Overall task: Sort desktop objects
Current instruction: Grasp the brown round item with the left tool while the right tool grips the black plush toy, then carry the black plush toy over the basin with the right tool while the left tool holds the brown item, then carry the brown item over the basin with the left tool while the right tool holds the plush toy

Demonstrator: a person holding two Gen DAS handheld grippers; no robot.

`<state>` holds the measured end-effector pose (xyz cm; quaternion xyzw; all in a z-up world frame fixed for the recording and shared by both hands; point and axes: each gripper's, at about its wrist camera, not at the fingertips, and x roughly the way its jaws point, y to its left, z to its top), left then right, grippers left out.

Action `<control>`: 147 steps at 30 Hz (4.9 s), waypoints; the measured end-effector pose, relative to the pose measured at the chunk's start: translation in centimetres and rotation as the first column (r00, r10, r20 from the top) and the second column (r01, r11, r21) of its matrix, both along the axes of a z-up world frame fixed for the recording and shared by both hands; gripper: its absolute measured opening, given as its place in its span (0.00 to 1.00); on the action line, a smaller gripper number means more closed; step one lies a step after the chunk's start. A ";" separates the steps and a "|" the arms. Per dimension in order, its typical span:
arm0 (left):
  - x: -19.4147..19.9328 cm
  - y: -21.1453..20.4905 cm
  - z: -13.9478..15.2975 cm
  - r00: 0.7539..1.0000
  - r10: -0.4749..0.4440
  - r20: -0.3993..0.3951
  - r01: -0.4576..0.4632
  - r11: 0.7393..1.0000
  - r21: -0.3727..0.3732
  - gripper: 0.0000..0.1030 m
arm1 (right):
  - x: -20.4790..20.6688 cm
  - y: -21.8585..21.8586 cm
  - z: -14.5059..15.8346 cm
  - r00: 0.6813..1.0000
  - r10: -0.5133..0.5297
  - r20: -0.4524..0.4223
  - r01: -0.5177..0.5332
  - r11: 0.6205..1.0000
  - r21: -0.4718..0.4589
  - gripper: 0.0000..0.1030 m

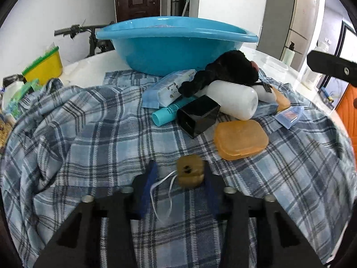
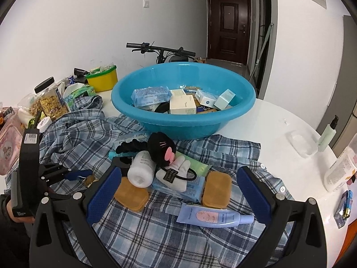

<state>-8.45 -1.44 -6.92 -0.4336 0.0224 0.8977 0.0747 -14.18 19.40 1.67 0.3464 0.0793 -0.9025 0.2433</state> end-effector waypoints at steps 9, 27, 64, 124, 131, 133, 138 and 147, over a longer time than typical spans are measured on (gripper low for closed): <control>0.7 -0.6 1.1 0.999 -0.017 -0.044 0.020 0.998 0.061 0.22 | -0.7 -0.7 -0.5 1.000 -0.014 0.003 0.014 1.000 0.015 1.00; 0.8 -2.2 1.4 0.998 0.017 -0.053 -0.009 0.989 0.150 0.22 | -5.7 -6.0 -5.0 0.996 0.030 0.088 -0.035 0.998 0.056 0.79; 1.3 -2.9 1.9 0.995 0.055 -0.080 -0.041 0.985 0.166 0.22 | -0.7 -3.0 5.7 0.992 0.061 -0.109 -0.066 0.997 -0.037 0.31; -7.7 -3.1 17.6 0.946 0.112 -0.304 -0.103 0.994 0.047 0.22 | -15.1 -2.1 8.3 0.993 0.057 -0.104 -0.077 0.977 -0.198 0.31; -12.2 -1.1 19.4 0.941 0.052 -0.335 -0.037 0.998 0.050 0.22 | -15.4 -2.7 7.8 0.994 0.061 -0.094 -0.076 0.983 -0.170 0.31; -13.7 -0.7 19.3 0.943 0.050 -0.329 -0.038 0.998 0.044 0.22 | -15.5 -2.8 7.7 0.994 0.056 -0.091 -0.071 0.984 -0.164 0.31; -16.9 -0.5 18.6 0.945 0.059 -0.322 -0.053 0.998 0.026 0.22 | -15.7 -3.0 7.4 0.995 0.044 -0.088 -0.057 0.988 -0.143 0.31; -21.8 -1.8 14.0 0.968 0.079 -0.239 -0.077 0.997 0.017 0.22 | -16.2 -3.9 6.4 0.996 0.051 -0.071 -0.059 0.992 -0.111 0.31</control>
